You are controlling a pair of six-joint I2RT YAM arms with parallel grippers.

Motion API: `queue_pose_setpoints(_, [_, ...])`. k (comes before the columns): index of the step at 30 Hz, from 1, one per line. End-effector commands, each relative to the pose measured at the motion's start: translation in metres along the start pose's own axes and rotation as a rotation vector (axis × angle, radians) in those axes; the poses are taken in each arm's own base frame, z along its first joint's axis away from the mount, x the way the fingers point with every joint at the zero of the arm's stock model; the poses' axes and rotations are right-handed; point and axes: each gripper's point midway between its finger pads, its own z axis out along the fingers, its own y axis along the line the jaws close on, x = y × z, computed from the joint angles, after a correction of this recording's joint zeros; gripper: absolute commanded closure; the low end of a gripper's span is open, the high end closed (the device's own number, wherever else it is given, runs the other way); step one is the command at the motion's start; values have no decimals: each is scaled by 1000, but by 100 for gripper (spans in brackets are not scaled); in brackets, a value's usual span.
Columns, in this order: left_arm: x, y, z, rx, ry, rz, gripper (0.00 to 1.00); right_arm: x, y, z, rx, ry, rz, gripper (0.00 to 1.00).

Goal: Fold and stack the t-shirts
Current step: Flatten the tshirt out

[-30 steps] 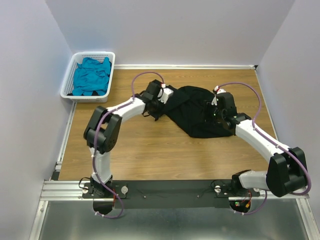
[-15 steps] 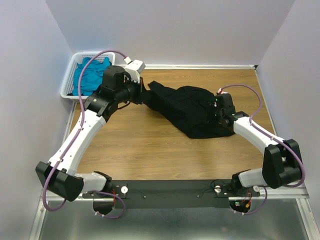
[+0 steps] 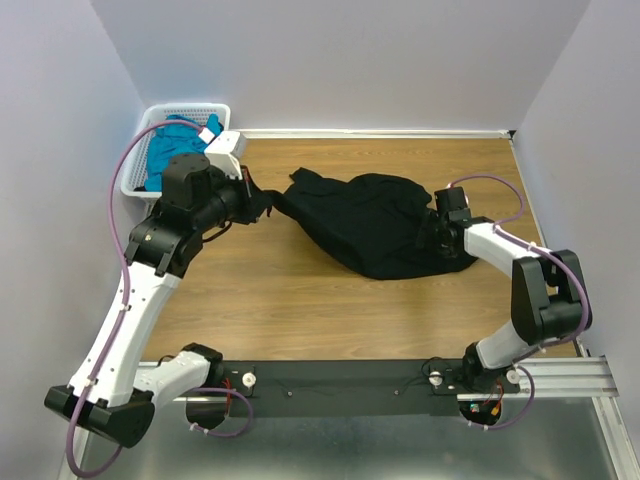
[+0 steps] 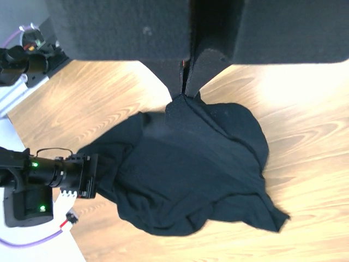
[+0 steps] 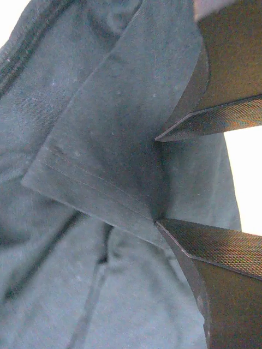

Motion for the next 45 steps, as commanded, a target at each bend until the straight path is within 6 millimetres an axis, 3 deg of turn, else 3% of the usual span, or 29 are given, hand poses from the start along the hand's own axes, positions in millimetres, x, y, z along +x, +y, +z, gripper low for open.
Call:
queue_pose_setpoints(1, [14, 24, -4, -116, 8, -36, 100, -8, -1, 10, 31, 10, 28, 34])
queue_pose_setpoints(4, [19, 36, -5, -167, -7, -48, 100, -9, -2, 17, 44, 18, 29, 35])
queue_pose_setpoints(7, [27, 58, -5, -266, -13, -59, 100, -6, -6, 24, 70, 32, 30, 45])
queue_pose_setpoints(9, [38, 80, -4, -360, -12, -71, 100, -5, -11, 26, 86, 36, 39, 64])
queue_pose_setpoints(10, [39, 90, -4, -396, -21, -86, 100, -6, -14, 26, 93, 35, 44, 80])
queue_pose_setpoints(12, [47, 106, -6, -453, -28, -102, 100, -9, -22, 25, 108, 26, 64, 94])
queue_pose_setpoints(13, [57, 114, -4, -473, -17, -115, 100, -17, -24, 18, 106, 2, 75, 99])
queue_pose_setpoints(16, [73, 137, -4, -524, -11, -152, 100, -43, -43, 2, 123, -72, 140, 99])
queue_pose_setpoints(21, [78, 165, 2, -566, -23, -191, 100, -121, -81, -61, 129, -304, 296, 99])
queue_pose_setpoints(23, [71, 176, 12, -569, -32, -211, 100, -154, -82, -90, 101, -400, 335, 99])
queue_pose_setpoints(26, [49, 183, 23, -554, -65, -213, 100, -189, -76, -115, 63, -487, 346, 99])
queue_pose_setpoints(27, [48, 185, 34, -528, -43, -224, 100, -195, -73, -118, 47, -496, 348, 98])
queue_pose_setpoints(30, [-8, 175, 45, -460, -94, -211, 100, -215, -60, -126, -16, -510, 341, 98])
queue_pose_setpoints(33, [-36, 164, 45, -408, -137, -185, 100, -219, -56, -132, -39, -518, 341, 98])
queue_pose_setpoints(36, [-63, 149, 28, -386, -221, -132, 100, -216, -54, -141, -51, -528, 310, 98])
queue_pose_setpoints(39, [-70, 135, 13, -358, -256, -99, 100, -212, -58, -156, -35, -551, 285, 99])
queue_pose_setpoints(42, [-89, 114, -24, -356, -372, -49, 100, -213, -62, -181, -21, -611, 266, 99])
queue_pose_setpoints(45, [-104, 111, -46, -401, -452, -46, 100, -216, -62, -188, -15, -625, 238, 99])
